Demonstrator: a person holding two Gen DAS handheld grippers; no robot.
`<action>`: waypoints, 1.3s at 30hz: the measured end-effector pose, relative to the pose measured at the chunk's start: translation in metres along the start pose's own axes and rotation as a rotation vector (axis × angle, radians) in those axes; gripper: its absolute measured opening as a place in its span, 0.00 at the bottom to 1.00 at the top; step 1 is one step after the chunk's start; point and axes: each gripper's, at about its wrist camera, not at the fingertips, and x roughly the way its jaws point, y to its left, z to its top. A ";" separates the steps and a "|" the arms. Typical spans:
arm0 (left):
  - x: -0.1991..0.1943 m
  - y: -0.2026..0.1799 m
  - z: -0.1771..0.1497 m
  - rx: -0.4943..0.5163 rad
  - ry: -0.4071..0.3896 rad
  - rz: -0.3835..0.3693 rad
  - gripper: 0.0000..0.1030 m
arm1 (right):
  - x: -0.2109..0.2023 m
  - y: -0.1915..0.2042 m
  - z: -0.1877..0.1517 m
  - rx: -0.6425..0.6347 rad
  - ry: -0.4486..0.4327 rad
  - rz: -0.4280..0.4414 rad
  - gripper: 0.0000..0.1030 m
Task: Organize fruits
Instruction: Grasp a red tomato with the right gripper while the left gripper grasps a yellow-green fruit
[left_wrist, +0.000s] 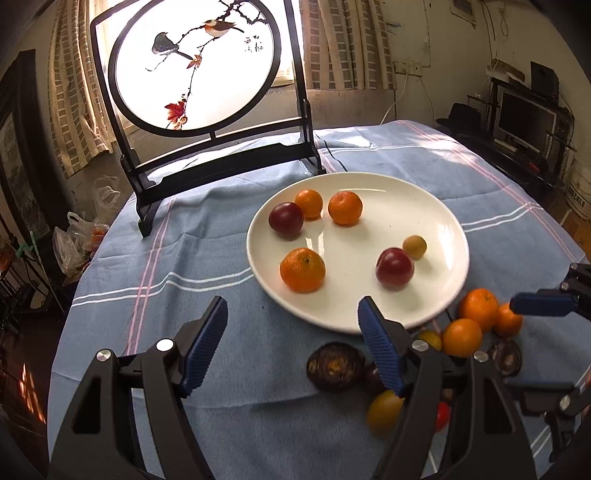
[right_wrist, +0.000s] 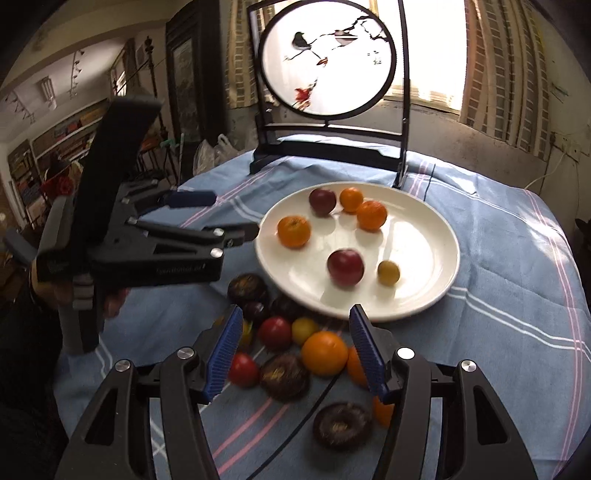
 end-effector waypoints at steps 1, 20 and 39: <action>-0.003 0.002 -0.005 0.001 0.005 0.009 0.71 | 0.001 0.010 -0.008 -0.017 0.024 0.015 0.58; -0.023 -0.022 -0.067 0.169 0.086 -0.104 0.73 | 0.048 0.017 -0.029 0.114 0.177 0.076 0.26; 0.015 -0.062 -0.061 0.148 0.191 -0.235 0.37 | 0.014 -0.011 -0.055 0.156 0.138 0.073 0.26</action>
